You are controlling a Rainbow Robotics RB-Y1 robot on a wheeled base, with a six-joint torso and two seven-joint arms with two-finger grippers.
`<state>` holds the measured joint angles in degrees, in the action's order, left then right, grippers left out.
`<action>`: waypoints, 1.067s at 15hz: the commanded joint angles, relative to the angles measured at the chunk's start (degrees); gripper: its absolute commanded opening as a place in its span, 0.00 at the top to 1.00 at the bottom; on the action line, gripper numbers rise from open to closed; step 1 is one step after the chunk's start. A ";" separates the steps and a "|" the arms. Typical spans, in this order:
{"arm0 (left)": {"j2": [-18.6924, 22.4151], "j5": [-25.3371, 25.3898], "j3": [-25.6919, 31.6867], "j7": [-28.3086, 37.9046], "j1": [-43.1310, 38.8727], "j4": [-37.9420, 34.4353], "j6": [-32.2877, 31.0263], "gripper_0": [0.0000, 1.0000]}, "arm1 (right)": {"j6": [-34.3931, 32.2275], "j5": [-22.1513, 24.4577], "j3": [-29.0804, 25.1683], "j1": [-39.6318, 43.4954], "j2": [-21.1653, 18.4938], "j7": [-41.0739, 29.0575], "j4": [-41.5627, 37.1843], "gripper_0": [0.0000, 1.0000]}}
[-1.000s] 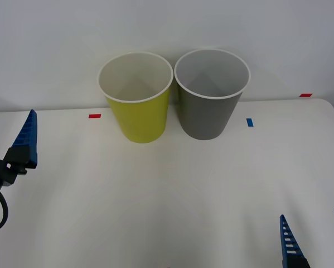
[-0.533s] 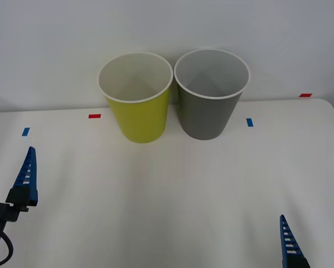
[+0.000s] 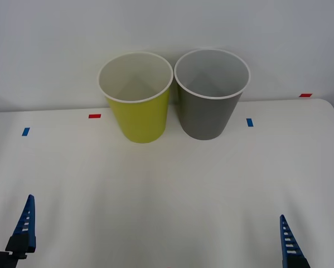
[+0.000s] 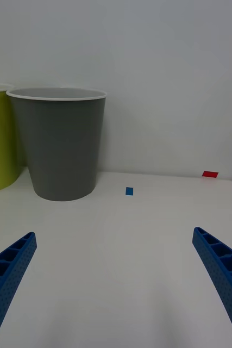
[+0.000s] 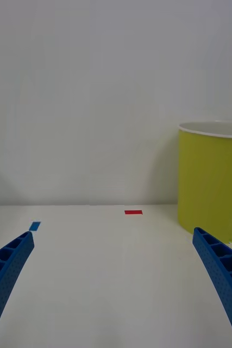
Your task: Put cans in the gray bin and PET bottles in the light green bin.
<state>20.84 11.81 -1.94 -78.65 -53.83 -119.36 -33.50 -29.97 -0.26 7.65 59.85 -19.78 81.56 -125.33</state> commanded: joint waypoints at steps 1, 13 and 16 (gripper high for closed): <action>-1.68 -1.17 -1.93 -0.28 -4.53 0.01 -0.42 0.00 | 0.00 0.00 0.00 0.00 0.00 0.00 0.00 0.00; -4.67 -9.79 -2.28 1.74 -10.41 0.10 -1.48 0.00 | 0.00 0.00 0.00 0.00 0.00 0.00 0.00 0.00; -4.75 -10.58 -2.37 2.62 -11.38 0.01 -2.53 0.00 | 0.00 0.00 0.00 0.00 0.00 0.00 0.00 0.00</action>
<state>16.16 1.53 -4.25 -76.33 -64.80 -119.34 -35.65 -29.97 -0.26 7.65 59.85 -19.78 81.56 -125.33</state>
